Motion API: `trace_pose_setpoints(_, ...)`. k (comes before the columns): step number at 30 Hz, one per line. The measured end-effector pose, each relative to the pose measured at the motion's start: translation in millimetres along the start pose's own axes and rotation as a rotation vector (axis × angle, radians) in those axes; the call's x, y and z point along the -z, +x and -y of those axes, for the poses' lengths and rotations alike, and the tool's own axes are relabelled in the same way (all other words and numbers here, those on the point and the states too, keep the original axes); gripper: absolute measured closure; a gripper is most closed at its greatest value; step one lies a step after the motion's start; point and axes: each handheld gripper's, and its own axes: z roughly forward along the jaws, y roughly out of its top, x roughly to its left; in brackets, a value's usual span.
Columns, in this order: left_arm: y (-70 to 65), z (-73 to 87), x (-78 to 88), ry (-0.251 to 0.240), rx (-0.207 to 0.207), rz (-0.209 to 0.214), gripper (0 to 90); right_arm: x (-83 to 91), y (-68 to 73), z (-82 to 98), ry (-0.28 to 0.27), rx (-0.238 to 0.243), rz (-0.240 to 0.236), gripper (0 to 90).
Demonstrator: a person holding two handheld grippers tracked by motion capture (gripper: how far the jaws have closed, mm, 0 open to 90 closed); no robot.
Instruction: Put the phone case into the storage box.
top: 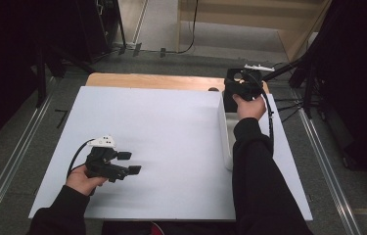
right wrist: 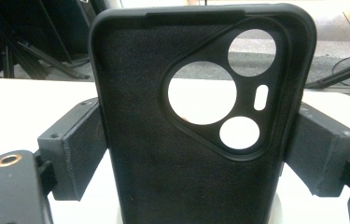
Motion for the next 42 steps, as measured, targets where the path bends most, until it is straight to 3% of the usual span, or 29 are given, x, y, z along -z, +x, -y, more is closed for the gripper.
trace_pose_setpoints(5,0.2,0.1,-0.1,0.0,0.001,-0.002,25.3,-3.5,-1.3,4.2,0.008,-0.019,0.003,12.2)
trace_pose_setpoints(13,0.2,0.1,-0.3,0.0,0.001,-0.002,25.3,-8.0,-6.6,13.7,0.017,-0.012,0.017,12.1)
trace_pose_setpoints(24,0.1,0.1,-0.2,0.001,0.0,-0.003,25.3,-14.6,0.9,20.6,0.044,0.019,0.021,11.4)
trace_pose_setpoints(28,0.1,0.1,-0.2,0.0,-0.001,-0.003,25.3,-16.5,6.2,21.9,0.044,0.064,0.059,11.3)
trace_pose_setpoints(33,0.1,0.2,0.0,0.001,0.0,-0.003,25.3,-17.4,5.8,22.1,0.045,0.057,0.063,11.1)
trace_pose_setpoints(42,0.6,-0.1,-1.0,0.009,-0.004,-0.006,25.3,-17.0,1.6,21.1,0.054,0.06,0.03,7.3)
